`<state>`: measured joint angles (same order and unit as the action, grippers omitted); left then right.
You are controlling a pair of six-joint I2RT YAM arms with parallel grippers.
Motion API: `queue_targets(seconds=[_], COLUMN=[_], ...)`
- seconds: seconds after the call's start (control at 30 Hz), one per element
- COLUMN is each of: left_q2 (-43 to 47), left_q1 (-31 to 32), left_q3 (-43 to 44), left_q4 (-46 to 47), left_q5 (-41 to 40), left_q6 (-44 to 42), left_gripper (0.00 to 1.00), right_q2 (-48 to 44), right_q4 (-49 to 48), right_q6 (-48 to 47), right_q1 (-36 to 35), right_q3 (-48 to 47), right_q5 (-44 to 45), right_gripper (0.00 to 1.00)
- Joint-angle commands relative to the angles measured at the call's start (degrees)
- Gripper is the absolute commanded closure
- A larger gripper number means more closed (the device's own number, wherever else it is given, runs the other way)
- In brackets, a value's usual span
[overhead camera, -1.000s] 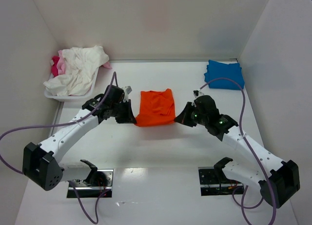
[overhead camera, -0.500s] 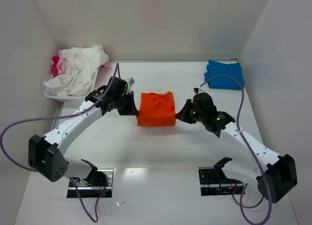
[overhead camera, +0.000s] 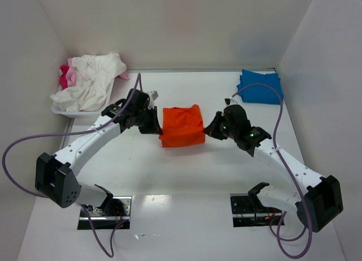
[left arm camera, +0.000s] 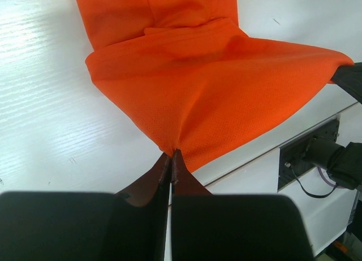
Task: Fold and stack the t-shirts
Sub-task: Fold the long partially folded tshirt into a neat square
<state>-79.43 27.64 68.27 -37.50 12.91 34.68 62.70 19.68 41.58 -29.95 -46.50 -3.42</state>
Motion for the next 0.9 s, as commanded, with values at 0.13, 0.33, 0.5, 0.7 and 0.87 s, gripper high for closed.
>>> queue_targets(seconds=[0.13,0.33,0.5,0.7,0.87], left_q2=[6.1,10.3,11.7,9.3,1.6], left_q1=[0.0,0.0,0.0,0.0,-0.4], left_q3=[-0.1,-4.1,-4.2,-2.7,-0.7], left_q4=[1.6,1.6,1.2,1.5,3.1], left_q5=[2.6,3.2,3.7,2.8,3.3], left_q6=[-1.3,0.0,0.0,0.0,0.0], left_gripper=[1.00,1.00,1.00,1.00,1.00], right_q2=[-7.8,-13.6,-15.6,-14.2,-6.6], right_q4=[-3.7,-2.6,-1.6,-2.7,-5.3], right_q6=[0.9,3.0,3.5,3.0,0.9], right_q1=[0.4,-0.1,-0.1,-0.1,-0.1], right_q3=[2.0,4.6,4.6,3.3,1.4], right_q5=[-0.2,-0.8,-1.3,0.2,3.1], right_gripper=[1.00,1.00,1.00,1.00,0.98])
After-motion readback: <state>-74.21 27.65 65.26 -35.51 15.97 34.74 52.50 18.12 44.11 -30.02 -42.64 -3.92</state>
